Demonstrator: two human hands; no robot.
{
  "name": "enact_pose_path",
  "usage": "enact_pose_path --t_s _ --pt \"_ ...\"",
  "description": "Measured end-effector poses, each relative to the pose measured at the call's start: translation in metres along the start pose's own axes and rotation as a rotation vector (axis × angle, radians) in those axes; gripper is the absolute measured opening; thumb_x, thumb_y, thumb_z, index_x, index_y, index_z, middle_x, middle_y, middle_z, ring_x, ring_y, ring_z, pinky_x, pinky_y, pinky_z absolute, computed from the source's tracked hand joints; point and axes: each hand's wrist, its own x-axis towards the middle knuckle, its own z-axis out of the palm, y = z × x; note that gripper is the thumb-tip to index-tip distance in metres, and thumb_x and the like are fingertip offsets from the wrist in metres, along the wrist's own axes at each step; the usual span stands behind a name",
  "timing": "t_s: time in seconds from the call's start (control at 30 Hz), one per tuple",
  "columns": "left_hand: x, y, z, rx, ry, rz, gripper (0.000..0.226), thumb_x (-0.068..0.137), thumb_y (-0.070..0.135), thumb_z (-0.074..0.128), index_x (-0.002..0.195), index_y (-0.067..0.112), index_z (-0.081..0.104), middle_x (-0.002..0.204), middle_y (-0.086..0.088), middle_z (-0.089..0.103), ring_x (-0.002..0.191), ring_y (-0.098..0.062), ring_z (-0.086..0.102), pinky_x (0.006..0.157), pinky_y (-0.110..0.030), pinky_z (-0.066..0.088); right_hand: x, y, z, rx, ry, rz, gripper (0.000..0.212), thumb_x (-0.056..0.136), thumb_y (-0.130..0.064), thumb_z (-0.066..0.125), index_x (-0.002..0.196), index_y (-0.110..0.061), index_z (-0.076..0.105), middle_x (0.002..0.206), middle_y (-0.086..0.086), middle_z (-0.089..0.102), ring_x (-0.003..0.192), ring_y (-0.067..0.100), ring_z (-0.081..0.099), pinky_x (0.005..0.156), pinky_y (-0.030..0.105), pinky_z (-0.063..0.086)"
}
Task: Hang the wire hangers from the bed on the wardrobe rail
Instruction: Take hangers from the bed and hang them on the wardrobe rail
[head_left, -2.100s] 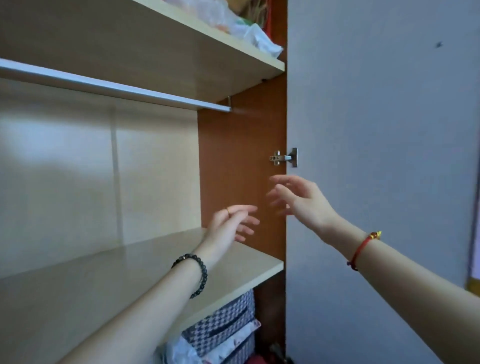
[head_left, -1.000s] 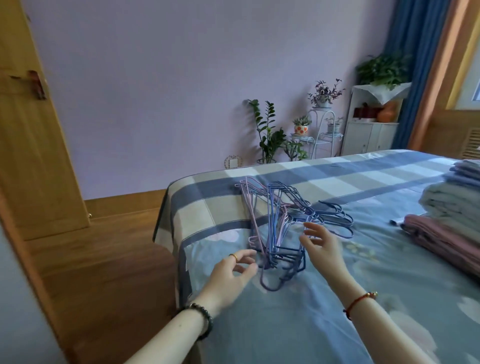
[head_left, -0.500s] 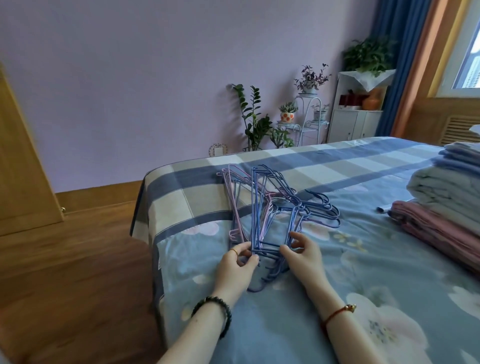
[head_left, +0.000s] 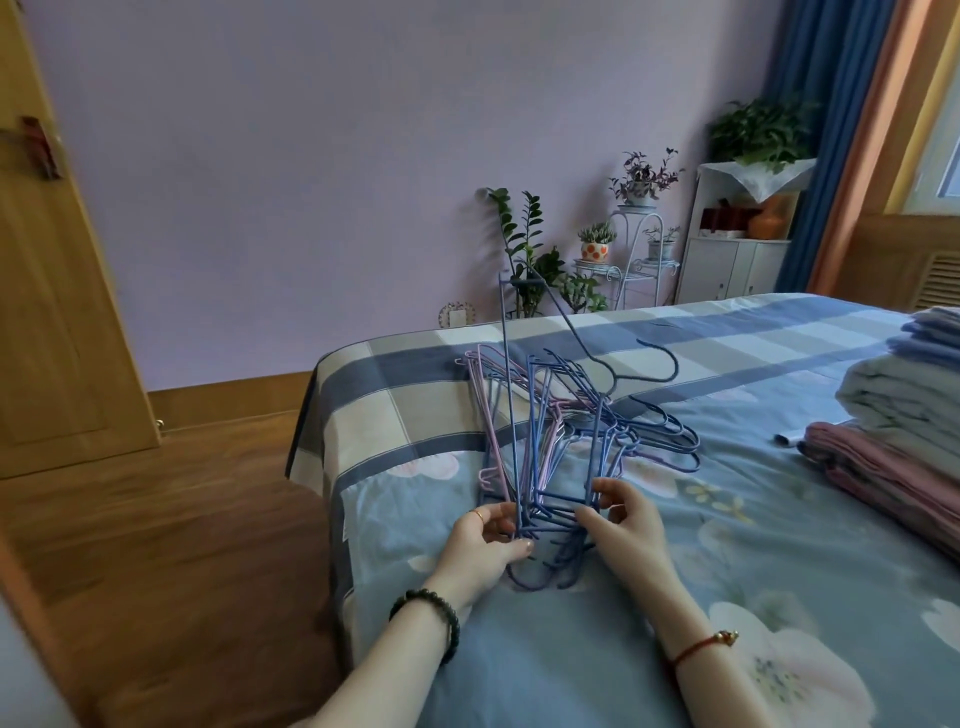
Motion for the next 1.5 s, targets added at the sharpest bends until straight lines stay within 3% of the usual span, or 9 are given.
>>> enact_pose_path --t_s 0.13,0.27,0.37,0.5,0.6,0.73,1.0,1.27,1.5 --pt "-0.009 0.013 -0.011 -0.045 -0.031 0.026 0.034 0.077 -0.013 0.062 0.089 0.018 0.053 0.085 0.0 0.056 0.075 -0.007 0.052 0.061 -0.006 0.048 -0.013 -0.029 -0.005 0.154 -0.057 -0.069 0.021 0.08 0.003 0.061 0.091 -0.015 0.055 0.08 -0.003 0.057 0.07 0.012 0.052 0.055 0.007 0.046" --pt "-0.028 0.044 -0.032 -0.127 -0.058 0.105 0.037 0.079 -0.017 0.056 0.09 0.019 0.05 0.087 0.001 0.061 0.068 -0.004 0.062 0.054 -0.01 0.048 -0.029 -0.071 -0.002 0.36 -0.152 -0.103 0.022 0.084 0.008 0.055 0.096 -0.01 0.05 0.082 0.005 0.066 0.061 0.015 0.066 0.058 0.017 0.054" --pt "-0.046 0.078 -0.063 -0.17 -0.06 0.18 0.036 0.082 -0.011 0.056 0.095 0.022 0.054 0.085 0.003 0.064 0.071 -0.005 0.063 0.063 -0.017 0.05 -0.042 -0.11 0.007 0.419 -0.233 -0.144 0.025 0.085 0.005 0.055 0.092 -0.018 0.047 0.085 0.012 0.069 0.059 0.02 0.067 0.059 0.033 0.058" --pt "-0.075 0.125 -0.113 -0.229 -0.002 0.276 0.027 0.087 -0.001 0.054 0.099 0.022 0.061 0.079 0.006 0.068 0.067 -0.007 0.065 0.06 -0.02 0.053 -0.059 -0.164 0.034 0.562 -0.352 -0.207 0.023 0.085 0.008 0.051 0.092 -0.014 0.045 0.077 0.012 0.067 0.051 0.019 0.067 0.053 0.032 0.059" --pt "-0.101 0.162 -0.152 -0.181 0.108 0.396 0.023 0.088 0.005 0.053 0.097 0.023 0.063 0.074 0.008 0.068 0.065 -0.007 0.064 0.062 -0.023 0.054 -0.073 -0.208 0.06 0.609 -0.439 -0.276 0.021 0.086 0.006 0.052 0.101 -0.007 0.045 0.074 0.01 0.069 0.053 0.022 0.068 0.055 0.034 0.059" --pt "-0.145 0.206 -0.215 -0.088 0.292 0.513 0.022 0.089 0.006 0.053 0.096 0.025 0.062 0.076 0.007 0.063 0.064 -0.005 0.062 0.059 -0.023 0.054 -0.1 -0.271 0.102 0.655 -0.573 -0.375 0.021 0.086 0.003 0.054 0.1 -0.013 0.048 0.067 0.005 0.07 0.052 0.021 0.068 0.052 0.027 0.057" --pt "-0.274 0.254 -0.338 -0.029 0.681 0.628 0.018 0.091 0.009 0.052 0.092 0.023 0.063 0.062 0.014 0.066 0.055 -0.002 0.063 0.051 -0.02 0.054 -0.188 -0.391 0.191 0.752 -0.84 -0.549 0.022 0.088 0.0 0.052 0.104 -0.015 0.054 0.076 0.005 0.069 0.052 0.02 0.067 0.057 0.033 0.06" --pt "-0.416 0.274 -0.423 -0.124 1.076 0.676 0.017 0.091 0.009 0.052 0.092 0.021 0.063 0.08 0.005 0.061 0.062 -0.007 0.061 0.05 -0.021 0.054 -0.31 -0.492 0.268 0.867 -1.078 -0.707 0.022 0.091 -0.006 0.051 0.101 -0.024 0.057 0.069 0.007 0.066 0.051 0.014 0.065 0.057 0.028 0.059" --pt "-0.536 0.286 -0.469 -0.182 1.339 0.716 0.021 0.093 0.009 0.049 0.112 0.013 0.057 0.087 0.004 0.059 0.073 -0.011 0.058 0.049 -0.018 0.054 -0.423 -0.569 0.303 0.953 -1.393 -0.757 0.028 0.094 -0.01 0.046 0.12 -0.014 0.052 0.069 0.01 0.063 0.059 0.022 0.063 0.058 0.034 0.058"
